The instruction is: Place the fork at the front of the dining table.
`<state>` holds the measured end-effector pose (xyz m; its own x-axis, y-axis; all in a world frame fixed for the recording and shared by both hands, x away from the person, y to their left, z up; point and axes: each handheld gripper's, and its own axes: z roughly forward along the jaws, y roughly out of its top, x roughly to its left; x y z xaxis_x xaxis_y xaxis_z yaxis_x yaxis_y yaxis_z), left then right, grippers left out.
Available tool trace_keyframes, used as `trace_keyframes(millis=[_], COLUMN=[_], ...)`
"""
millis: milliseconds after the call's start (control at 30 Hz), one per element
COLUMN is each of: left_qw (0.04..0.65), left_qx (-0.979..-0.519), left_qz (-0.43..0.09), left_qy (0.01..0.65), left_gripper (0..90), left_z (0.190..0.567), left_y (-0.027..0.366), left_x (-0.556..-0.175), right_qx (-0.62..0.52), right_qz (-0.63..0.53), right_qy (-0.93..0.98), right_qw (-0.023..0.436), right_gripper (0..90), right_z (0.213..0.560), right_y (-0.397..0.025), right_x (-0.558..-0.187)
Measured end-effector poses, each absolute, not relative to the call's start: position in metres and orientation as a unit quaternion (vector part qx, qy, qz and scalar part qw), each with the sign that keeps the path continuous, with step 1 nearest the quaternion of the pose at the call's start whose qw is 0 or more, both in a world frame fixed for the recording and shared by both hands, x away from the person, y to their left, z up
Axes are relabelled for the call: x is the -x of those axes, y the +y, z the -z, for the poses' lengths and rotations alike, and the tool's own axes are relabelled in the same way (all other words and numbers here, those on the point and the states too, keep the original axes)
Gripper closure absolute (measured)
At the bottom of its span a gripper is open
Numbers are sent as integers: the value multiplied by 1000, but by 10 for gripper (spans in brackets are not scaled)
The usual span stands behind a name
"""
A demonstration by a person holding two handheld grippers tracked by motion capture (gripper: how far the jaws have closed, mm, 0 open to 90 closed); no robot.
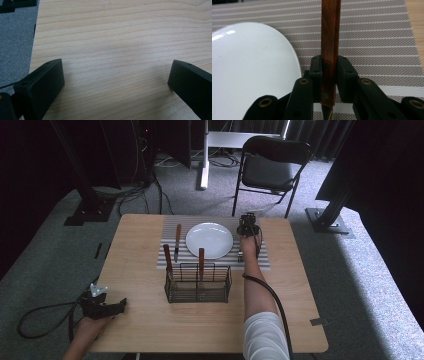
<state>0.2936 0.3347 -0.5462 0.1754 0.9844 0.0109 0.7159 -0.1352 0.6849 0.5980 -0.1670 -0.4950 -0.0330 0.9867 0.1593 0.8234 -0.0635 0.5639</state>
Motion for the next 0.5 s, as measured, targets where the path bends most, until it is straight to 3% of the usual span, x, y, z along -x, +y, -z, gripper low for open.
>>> trace_keyframes(millis=[267, 500], left_qw=[279, 279], left_qx=[-714, -714], left_qz=[-241, -241], left_qy=[595, 595], left_gripper=[4, 4], left_z=[546, 546], left_y=[335, 335], left_x=[-294, -294], right_qx=[-707, -691], right_qz=[-264, -266], right_qy=[644, 657], right_qw=[125, 144], right_gripper=[760, 712], right_z=[518, 521], right_y=[-171, -167], right_x=[-606, -607])
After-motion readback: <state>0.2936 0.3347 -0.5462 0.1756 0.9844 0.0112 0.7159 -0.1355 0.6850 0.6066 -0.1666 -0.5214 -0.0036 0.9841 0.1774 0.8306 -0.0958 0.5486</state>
